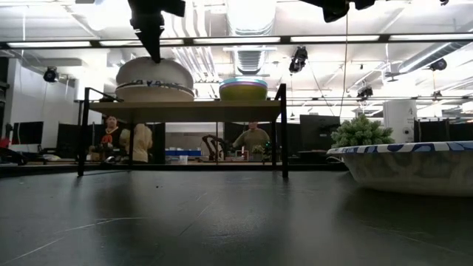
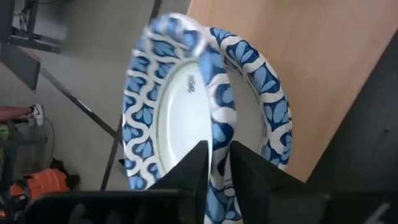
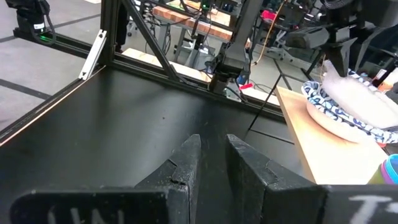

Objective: Place and stack bowls onto a shelf
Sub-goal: Stack the white bowl on top of the other bowl on the shelf, then stack the orange bowl on top of the blue bowl on the shelf

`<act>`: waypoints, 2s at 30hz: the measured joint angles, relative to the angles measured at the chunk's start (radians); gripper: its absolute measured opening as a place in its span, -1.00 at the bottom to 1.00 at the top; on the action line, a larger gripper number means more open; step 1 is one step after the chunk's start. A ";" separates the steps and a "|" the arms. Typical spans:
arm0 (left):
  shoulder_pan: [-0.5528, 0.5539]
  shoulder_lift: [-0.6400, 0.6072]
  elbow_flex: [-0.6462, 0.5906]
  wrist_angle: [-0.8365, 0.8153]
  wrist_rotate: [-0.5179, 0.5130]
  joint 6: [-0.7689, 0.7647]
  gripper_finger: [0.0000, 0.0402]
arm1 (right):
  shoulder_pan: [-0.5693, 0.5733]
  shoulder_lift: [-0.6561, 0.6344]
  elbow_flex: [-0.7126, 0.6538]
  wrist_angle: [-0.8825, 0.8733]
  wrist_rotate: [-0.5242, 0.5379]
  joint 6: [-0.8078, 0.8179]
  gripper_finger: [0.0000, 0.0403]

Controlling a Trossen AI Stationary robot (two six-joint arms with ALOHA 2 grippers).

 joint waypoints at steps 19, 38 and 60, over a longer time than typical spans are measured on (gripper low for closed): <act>-0.005 -0.033 0.005 -0.006 0.201 -0.054 -0.25 | 0.000 0.000 -0.001 -0.010 0.000 0.008 -0.67; -0.569 -0.095 -0.228 0.487 0.231 -0.191 -0.81 | 0.000 0.011 -0.001 -0.078 0.010 0.233 -0.67; -0.726 -0.094 -0.470 0.694 0.077 -0.228 -0.82 | -0.003 0.112 0.216 -1.150 0.093 1.545 -0.67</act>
